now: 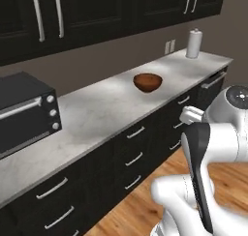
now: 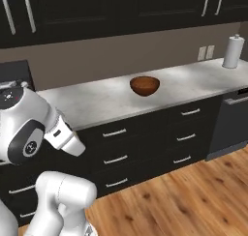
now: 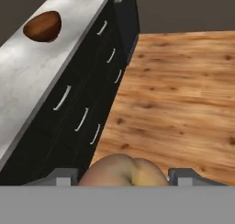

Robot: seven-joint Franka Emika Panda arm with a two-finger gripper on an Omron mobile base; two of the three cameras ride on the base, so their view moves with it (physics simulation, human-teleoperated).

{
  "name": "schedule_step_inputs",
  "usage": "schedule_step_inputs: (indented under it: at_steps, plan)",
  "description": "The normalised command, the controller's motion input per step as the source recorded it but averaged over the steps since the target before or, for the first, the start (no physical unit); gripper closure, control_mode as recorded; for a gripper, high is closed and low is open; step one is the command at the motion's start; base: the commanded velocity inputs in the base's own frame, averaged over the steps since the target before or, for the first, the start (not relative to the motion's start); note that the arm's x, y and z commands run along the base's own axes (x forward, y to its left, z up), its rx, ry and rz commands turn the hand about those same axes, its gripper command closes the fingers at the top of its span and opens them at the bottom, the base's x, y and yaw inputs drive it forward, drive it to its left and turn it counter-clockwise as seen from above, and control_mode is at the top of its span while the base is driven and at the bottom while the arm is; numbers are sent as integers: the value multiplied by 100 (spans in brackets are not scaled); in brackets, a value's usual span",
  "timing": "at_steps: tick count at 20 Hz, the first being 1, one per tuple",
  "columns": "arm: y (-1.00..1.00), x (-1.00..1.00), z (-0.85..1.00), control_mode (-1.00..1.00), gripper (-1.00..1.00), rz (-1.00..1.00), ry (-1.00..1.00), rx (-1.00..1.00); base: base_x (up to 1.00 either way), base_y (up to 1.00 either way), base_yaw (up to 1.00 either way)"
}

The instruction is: Take the lime, peach, and bell pepper from the freezer and place them in the bowl on the counter.

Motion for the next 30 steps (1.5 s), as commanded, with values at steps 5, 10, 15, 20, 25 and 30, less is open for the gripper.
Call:
schedule_step_inputs:
  at_steps: [5, 10, 15, 20, 25, 30]
  plan:
    - [0, 0, 0, 100, 100, 0, 0, 0, 100, -100, 1]
    - [0, 0, 0, 100, 100, 0, 0, 0, 100, -95, 5]
    - [0, 0, 0, 100, 100, 0, 0, 0, 100, -51, 22]
    - [0, 0, 0, 100, 100, 0, 0, 0, 100, -33, 37]
    - [0, 0, 0, 100, 100, 0, 0, 0, 90, -14, 47]
    - [0, 0, 0, 100, 100, 0, 0, 0, 34, 4, 54]
